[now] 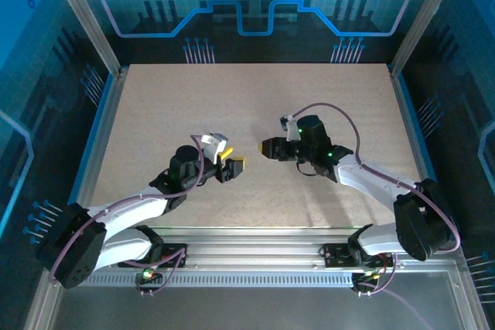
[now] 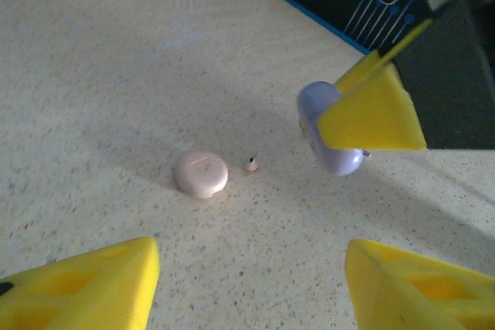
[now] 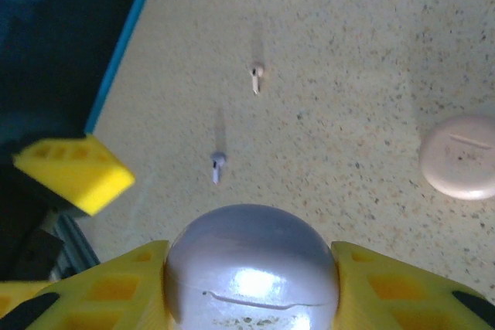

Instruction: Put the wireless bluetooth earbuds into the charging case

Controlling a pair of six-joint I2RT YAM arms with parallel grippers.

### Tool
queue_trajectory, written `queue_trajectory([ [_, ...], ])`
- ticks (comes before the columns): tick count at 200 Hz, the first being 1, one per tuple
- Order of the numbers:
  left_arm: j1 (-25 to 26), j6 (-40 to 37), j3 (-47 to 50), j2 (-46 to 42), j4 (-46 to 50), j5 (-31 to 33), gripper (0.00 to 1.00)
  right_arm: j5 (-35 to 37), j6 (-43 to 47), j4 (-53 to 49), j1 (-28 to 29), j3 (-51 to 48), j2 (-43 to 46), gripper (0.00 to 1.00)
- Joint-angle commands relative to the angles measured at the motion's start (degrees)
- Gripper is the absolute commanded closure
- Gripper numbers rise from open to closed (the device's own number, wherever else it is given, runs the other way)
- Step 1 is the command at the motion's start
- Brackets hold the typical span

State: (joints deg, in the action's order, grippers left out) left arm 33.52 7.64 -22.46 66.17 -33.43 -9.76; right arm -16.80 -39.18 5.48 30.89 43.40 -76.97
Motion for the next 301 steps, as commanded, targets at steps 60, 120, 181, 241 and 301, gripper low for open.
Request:
queue_trajectory([
  [60,6.59,-13.17,5.92,3.25,-24.32,-2.76,0.36,-1.11,-12.50,13.80,-1.67,-2.79,3.93,0.54],
  [120,11.52,-15.83,6.88,11.24,-39.98,4.04,0.35,-1.53,-14.53,16.76,0.00,-3.07,6.70,0.54],
  [181,14.62,-15.48,4.08,18.12,-46.89,12.01,0.35,0.90,-13.92,15.36,3.37,-6.40,12.16,0.54],
  [241,14.91,-12.14,3.39,15.30,-46.82,16.17,0.35,3.16,-13.56,13.94,4.78,-7.95,14.35,0.53],
  [301,15.00,-10.66,2.41,13.53,-46.83,15.99,0.37,3.44,-14.17,15.26,6.43,-7.52,14.13,0.53],
])
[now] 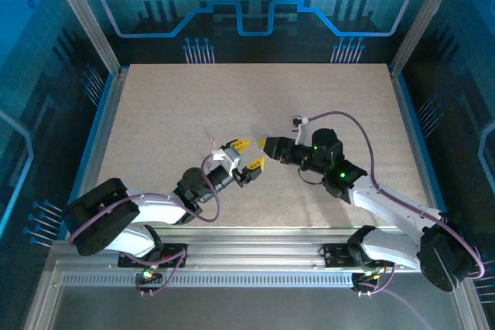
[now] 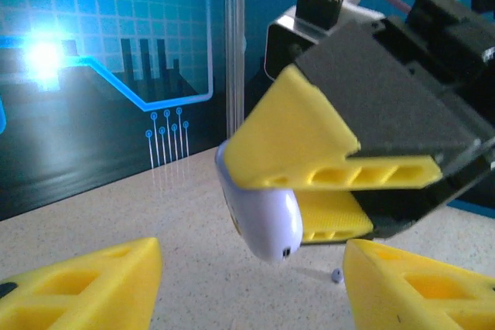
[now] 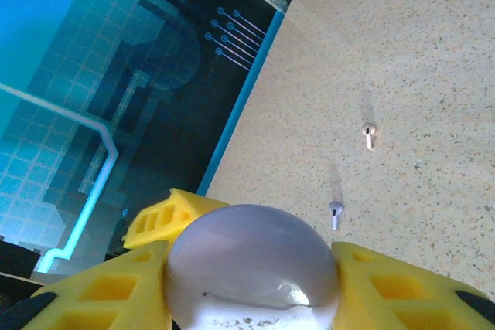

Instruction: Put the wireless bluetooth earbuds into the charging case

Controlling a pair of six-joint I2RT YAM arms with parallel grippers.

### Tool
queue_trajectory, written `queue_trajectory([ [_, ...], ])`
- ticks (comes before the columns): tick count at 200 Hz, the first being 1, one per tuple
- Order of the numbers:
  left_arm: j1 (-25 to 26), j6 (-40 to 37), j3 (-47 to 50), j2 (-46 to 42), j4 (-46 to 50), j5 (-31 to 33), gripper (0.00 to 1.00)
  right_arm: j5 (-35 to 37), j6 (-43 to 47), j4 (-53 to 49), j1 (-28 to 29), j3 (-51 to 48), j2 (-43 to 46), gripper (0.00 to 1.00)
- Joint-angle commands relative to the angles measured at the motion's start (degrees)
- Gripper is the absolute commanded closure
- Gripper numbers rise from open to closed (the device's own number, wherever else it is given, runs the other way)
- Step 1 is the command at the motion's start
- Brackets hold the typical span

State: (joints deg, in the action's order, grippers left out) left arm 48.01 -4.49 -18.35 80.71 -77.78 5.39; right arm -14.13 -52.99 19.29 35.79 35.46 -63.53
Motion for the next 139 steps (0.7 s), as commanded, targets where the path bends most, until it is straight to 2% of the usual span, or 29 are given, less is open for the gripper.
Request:
queue_trajectory([
  [1,0.51,1.49,-1.69,-1.00,-2.52,0.85,0.37,0.77,-0.36,1.49,1.55,0.41,0.69,0.53],
  [73,0.55,2.82,-1.95,-0.15,-2.47,2.61,0.45,1.12,-0.72,2.33,3.35,0.92,0.60,0.53],
  [139,0.51,2.21,-1.87,0.72,-2.49,2.70,0.46,0.60,-1.28,3.47,3.93,1.36,-0.20,0.53],
])
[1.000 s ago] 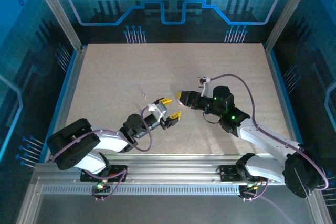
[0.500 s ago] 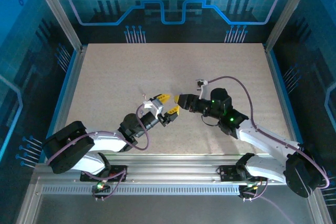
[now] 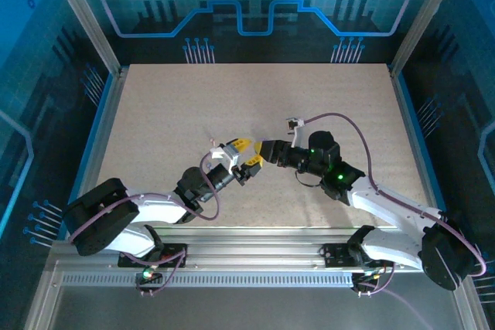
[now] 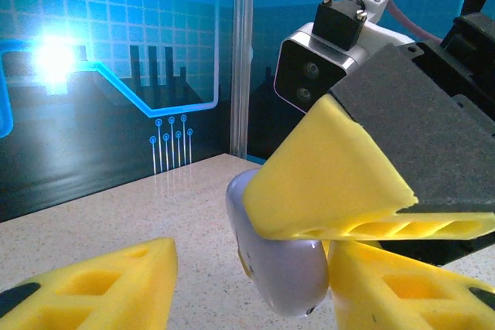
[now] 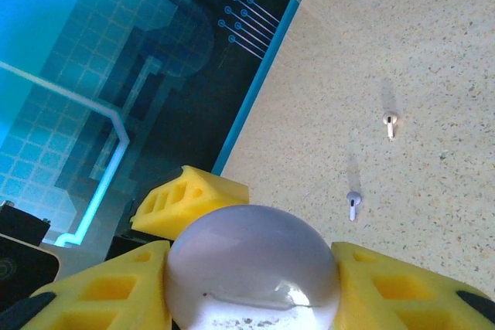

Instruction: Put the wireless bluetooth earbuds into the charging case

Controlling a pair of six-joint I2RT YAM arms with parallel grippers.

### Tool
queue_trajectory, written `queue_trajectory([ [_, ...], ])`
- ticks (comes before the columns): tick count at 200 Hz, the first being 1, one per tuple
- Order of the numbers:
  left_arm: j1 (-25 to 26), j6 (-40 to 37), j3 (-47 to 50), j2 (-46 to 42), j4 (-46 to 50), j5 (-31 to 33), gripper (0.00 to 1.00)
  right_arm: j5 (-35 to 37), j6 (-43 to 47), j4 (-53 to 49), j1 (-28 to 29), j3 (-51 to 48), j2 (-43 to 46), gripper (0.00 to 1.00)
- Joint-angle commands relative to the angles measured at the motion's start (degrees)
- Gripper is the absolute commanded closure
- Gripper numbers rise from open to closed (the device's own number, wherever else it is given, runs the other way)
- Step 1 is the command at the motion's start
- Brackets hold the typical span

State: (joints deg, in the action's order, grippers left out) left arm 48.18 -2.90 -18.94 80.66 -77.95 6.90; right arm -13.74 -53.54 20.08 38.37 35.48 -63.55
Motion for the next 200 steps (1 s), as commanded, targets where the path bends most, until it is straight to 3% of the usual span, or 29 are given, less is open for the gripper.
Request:
queue_trajectory([
  [1,0.33,0.61,-1.28,0.79,-2.30,1.19,0.46,0.21,-0.71,2.69,1.31,1.34,-0.17,0.53],
  [51,0.36,0.26,-1.50,1.25,-2.36,0.60,0.47,0.03,-0.69,2.60,1.54,1.63,-0.17,0.53],
  [120,0.33,-0.14,-1.10,0.05,-2.31,-0.26,0.68,-0.59,-0.48,2.71,1.66,1.69,-0.35,0.52],
  [173,0.17,0.33,0.03,-0.53,-2.29,-1.28,0.79,0.39,5.29,-3.98,1.24,3.30,1.64,0.29],
  [200,-0.25,1.20,0.36,-0.33,-2.29,-3.22,0.81,-0.60,9.65,-8.27,-0.47,4.19,3.14,0.23],
])
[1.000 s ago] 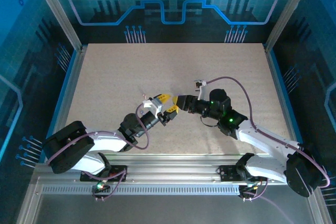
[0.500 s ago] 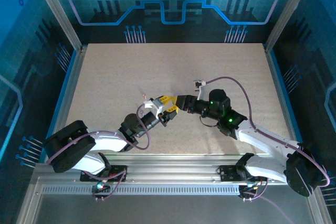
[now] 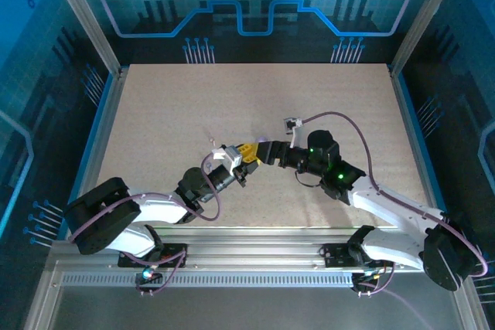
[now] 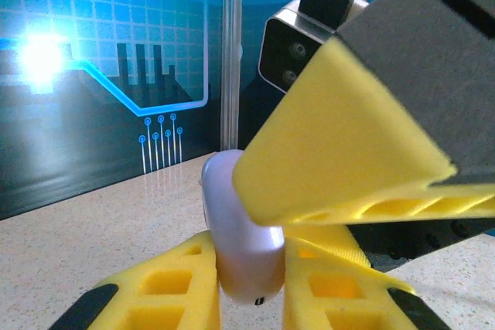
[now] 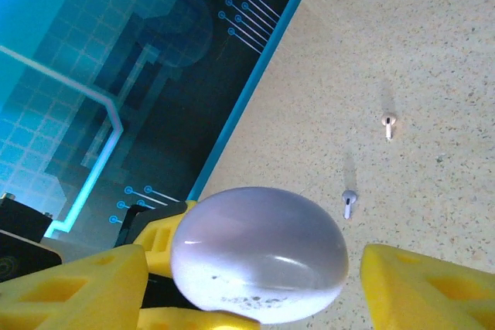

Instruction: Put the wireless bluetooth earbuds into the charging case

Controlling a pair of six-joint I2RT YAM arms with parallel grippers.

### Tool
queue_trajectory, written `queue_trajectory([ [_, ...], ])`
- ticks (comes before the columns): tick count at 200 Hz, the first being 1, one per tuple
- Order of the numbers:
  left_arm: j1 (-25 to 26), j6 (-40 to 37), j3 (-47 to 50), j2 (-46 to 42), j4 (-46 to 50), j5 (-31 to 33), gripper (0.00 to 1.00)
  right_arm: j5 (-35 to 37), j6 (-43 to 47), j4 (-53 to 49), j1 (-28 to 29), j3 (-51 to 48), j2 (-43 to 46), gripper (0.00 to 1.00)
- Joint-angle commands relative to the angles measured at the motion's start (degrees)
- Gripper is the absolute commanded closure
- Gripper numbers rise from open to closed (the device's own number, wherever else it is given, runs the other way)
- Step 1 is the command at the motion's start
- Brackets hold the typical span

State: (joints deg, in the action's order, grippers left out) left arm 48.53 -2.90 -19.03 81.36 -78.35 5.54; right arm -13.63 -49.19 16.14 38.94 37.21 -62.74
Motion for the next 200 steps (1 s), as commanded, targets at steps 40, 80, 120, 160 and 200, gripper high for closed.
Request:
queue_trajectory([
  [40,-2.85,3.26,0.99,-1.80,-1.94,-6.62,0.83,-7.41,13.24,-9.04,-6.20,4.24,4.21,0.22],
  [80,-5.12,5.07,2.00,-4.37,-1.90,-13.46,0.84,-15.80,28.60,-15.40,-12.72,5.39,7.44,0.23],
  [120,-5.97,5.23,2.18,-6.25,-0.33,-20.60,0.84,-30.00,53.99,-27.13,-16.31,8.89,8.68,0.32],
  [160,-6.16,4.53,2.15,-7.99,0.74,-25.57,0.84,-38.63,81.19,-41.87,-16.28,14.64,5.97,0.33],
  [200,-6.19,3.00,1.87,-10.92,4.52,-27.77,0.84,-40.28,87.28,-42.42,-16.88,16.46,2.83,0.33],
])
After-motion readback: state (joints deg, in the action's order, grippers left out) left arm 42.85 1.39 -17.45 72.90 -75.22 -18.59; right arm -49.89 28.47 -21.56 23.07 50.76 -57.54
